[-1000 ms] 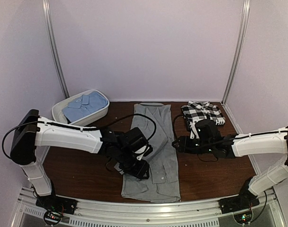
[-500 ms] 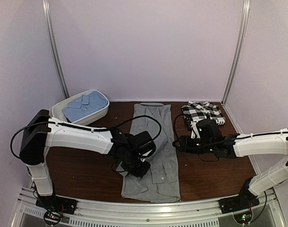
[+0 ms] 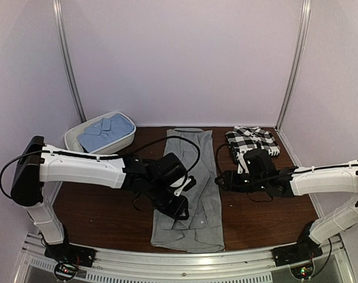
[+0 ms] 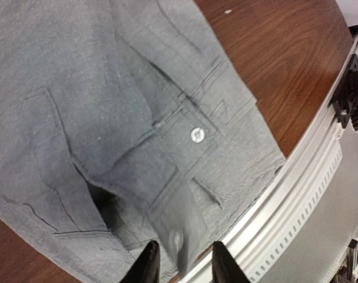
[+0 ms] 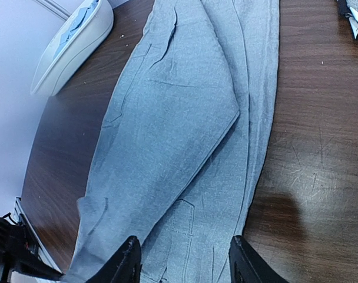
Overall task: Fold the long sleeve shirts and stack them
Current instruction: Adjust the sleeve of the rectangle-folded shirt, then smooth out the rectangle-folded shirt at the center of the board.
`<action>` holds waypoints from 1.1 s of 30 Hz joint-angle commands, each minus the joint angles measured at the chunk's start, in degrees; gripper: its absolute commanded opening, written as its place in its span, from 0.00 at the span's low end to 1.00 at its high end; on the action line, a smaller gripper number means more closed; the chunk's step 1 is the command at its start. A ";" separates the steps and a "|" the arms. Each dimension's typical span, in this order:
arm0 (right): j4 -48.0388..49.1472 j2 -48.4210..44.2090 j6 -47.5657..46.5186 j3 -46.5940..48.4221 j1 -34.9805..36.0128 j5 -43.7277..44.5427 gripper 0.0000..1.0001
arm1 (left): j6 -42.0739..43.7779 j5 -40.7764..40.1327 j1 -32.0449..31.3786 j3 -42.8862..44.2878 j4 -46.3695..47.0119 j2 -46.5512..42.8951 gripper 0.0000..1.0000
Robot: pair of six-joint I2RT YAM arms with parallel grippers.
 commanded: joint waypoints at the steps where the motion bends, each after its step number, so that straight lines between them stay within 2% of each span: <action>1: -1.68 0.19 -0.65 0.91 -0.21 -0.03 0.54 | -0.28 1.34 0.65 -2.66 2.24 0.74 0.38; 4: -2.95 0.30 -0.61 1.89 -0.23 0.12 0.55 | -1.18 -0.65 1.38 -3.08 2.38 -1.49 0.51; 5: -3.00 0.30 -0.73 2.23 -0.28 0.18 0.55 | -1.60 -1.10 1.95 -3.64 2.90 -2.75 0.51; 10: -6.09 2.59 -1.82 5.56 -0.27 -0.96 0.53 | -2.90 -1.28 8.81 -8.28 7.35 -8.10 0.47; 13: -5.91 5.35 -2.78 8.70 -0.25 -2.24 0.49 | -2.51 0.98 14.35 -9.44 10.99 -7.59 0.44; 16: -4.13 9.91 -3.25 11.38 -0.22 -4.43 0.43 | -2.42 3.18 17.26 -9.44 15.17 -5.64 0.43; 21: -1.77 18.22 -4.46 17.39 -0.68 -7.64 0.32 | -3.13 3.63 21.37 -6.24 18.01 -0.58 0.42; 24: -1.41 22.90 -5.83 20.87 -1.47 -9.10 0.29 | -3.21 4.17 23.35 -4.35 21.21 2.05 0.42; 33: -2.13 32.87 -7.33 24.72 -5.30 -11.40 0.27 | 1.22 0.81 26.06 14.99 17.34 18.30 0.44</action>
